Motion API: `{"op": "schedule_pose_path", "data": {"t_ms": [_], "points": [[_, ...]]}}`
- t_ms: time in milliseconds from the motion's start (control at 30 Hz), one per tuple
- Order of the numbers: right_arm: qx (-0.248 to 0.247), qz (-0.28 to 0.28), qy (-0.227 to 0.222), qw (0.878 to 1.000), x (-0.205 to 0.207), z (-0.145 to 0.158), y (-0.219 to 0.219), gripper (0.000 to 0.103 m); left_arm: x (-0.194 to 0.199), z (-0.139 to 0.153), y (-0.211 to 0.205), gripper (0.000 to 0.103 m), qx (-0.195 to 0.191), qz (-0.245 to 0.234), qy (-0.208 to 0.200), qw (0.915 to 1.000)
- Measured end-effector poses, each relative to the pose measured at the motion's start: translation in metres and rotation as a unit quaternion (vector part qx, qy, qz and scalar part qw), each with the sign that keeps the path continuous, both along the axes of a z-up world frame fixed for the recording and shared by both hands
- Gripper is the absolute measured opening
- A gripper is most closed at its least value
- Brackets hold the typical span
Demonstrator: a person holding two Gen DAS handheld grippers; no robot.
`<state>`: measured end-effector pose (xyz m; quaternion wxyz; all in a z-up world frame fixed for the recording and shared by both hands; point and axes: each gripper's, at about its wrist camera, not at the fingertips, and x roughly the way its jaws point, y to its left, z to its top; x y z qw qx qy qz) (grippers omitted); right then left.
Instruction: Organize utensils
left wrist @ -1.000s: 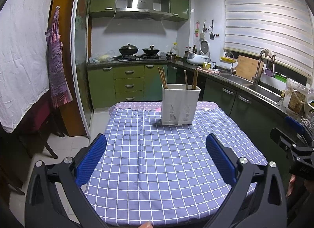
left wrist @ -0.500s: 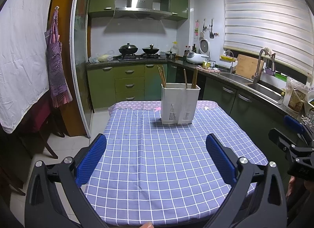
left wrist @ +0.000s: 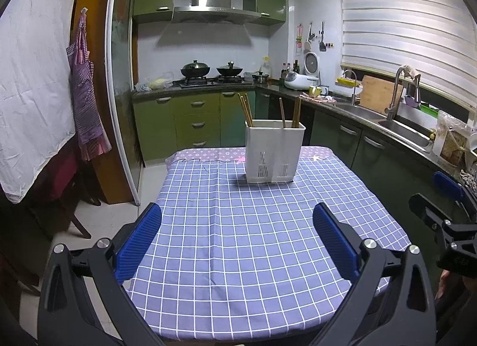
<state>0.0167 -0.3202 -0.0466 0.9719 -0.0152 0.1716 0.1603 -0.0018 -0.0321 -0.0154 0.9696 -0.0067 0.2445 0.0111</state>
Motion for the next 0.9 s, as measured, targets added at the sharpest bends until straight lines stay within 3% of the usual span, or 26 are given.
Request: {"op": "schedule_pose_path", "data": {"t_ms": [500,633,733,900], "points": [[-0.003,0.004,0.005,1.0,0.003,-0.004,-0.002,0.098,0.006,-0.004,-0.002,0.097,-0.02,-0.031,0.006,0.9993],[-0.003,0.005,0.007,1.0,0.006,-0.004,-0.004,0.099,0.008,-0.006,-0.006,0.097,0.001,-0.016,0.006,0.9998],[-0.002,0.005,0.008,1.0,0.008,-0.004,-0.005,0.099,0.013,-0.008,-0.003,0.097,-0.003,-0.015,0.022,0.9996],[-0.004,0.004,0.012,1.0,0.011,-0.007,-0.005,0.098,0.013,-0.011,0.001,0.097,0.01,0.005,0.012,0.9999]]}}
